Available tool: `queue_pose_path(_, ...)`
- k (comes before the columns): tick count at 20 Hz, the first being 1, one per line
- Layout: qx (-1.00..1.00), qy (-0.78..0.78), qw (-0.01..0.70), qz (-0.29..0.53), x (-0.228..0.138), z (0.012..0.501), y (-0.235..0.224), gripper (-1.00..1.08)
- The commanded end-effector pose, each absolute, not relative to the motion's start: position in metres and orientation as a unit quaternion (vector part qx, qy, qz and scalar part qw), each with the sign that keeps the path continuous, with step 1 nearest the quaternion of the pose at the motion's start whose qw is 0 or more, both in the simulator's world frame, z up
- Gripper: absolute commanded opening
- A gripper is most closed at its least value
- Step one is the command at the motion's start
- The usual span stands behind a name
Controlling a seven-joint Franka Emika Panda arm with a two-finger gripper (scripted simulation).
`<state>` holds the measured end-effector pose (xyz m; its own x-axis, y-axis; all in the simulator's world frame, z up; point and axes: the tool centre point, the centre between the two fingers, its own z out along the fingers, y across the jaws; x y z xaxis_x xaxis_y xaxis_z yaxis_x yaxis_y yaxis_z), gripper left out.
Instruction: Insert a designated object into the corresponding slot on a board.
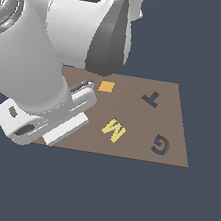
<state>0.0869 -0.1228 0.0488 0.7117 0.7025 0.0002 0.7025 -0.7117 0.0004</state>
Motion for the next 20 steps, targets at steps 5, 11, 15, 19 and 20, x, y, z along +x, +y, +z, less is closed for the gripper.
queue_pose_path(5,0.925,0.381,0.000,0.000,0.087,0.032,-0.123,1.00)
queue_pose_path(11,0.924,0.381,0.000,0.000,0.087,0.030,-0.122,-1.00)
queue_pose_path(15,0.924,0.381,0.000,0.000,0.087,0.030,-0.122,-1.00)
queue_pose_path(19,0.924,0.381,0.000,0.000,0.087,0.031,-0.123,-1.00)
queue_pose_path(20,0.924,0.381,0.000,0.000,0.088,0.032,-0.123,-1.00)
